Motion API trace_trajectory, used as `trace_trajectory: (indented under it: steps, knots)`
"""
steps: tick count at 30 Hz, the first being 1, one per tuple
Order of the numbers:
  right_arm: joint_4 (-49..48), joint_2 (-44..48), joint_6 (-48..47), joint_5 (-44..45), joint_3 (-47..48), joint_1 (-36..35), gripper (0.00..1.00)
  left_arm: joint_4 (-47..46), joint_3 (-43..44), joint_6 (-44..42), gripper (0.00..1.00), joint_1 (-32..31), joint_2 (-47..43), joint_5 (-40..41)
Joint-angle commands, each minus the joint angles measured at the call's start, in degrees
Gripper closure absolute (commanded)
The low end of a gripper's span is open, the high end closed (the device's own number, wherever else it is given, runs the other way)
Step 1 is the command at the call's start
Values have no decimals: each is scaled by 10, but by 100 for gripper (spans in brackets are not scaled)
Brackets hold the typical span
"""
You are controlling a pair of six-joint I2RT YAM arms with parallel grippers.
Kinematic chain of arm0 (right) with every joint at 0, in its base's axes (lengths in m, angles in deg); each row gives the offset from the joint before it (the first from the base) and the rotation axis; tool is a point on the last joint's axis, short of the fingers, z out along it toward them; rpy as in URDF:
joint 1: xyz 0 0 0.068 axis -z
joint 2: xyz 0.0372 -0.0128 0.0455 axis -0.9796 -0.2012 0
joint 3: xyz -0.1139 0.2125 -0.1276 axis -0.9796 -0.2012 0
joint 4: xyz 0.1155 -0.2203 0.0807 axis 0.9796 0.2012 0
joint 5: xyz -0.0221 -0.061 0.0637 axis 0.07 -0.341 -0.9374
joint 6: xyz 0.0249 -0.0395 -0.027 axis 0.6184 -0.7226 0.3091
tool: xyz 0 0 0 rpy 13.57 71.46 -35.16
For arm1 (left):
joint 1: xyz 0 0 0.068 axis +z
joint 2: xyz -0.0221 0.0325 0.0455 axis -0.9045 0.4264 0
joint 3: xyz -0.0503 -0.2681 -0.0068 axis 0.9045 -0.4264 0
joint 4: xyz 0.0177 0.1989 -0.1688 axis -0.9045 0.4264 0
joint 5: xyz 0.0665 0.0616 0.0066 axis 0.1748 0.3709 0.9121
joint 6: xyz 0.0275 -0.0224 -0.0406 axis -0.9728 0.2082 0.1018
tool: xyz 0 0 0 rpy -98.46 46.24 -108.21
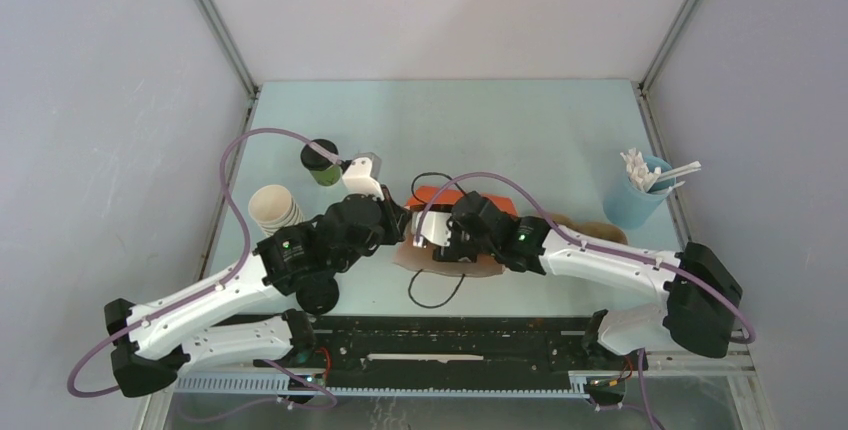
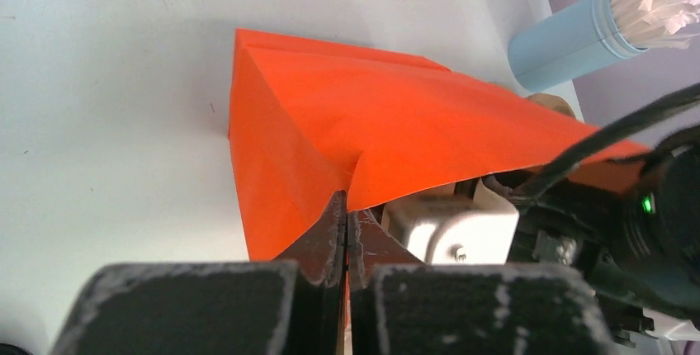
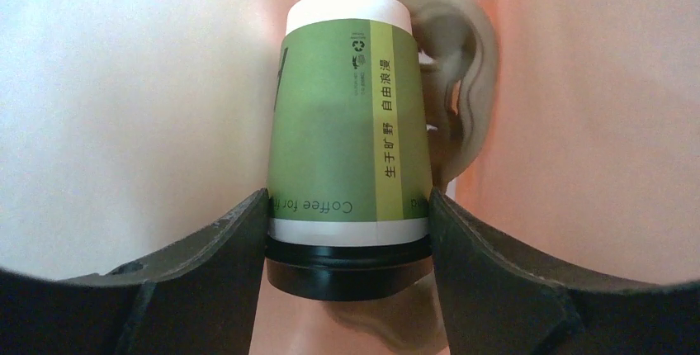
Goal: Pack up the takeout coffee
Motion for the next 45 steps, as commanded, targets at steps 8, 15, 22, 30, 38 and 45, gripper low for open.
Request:
trace_trajectory:
  steps: [8,15,22,30,38,45]
  knots:
    - [236,6,98,149,124,-80,48,57,81,13,100,-3,22,73]
    - [347,-26,160,198,173,-112,51,96,103,31,100,-3,32,104]
    - [462,-83,225,252,227,-117,54,86,91,37,100,-3,26,102]
    - [544,-142,275,249,289,-103,53,61,83,22,100,-4,20,85]
    - [497,-170,255,236,290,-73,50,19,58,-2,100,-3,3,56]
    - [446,-150,256,217,291,-70,59,15,55,-12,100,-3,2,54]
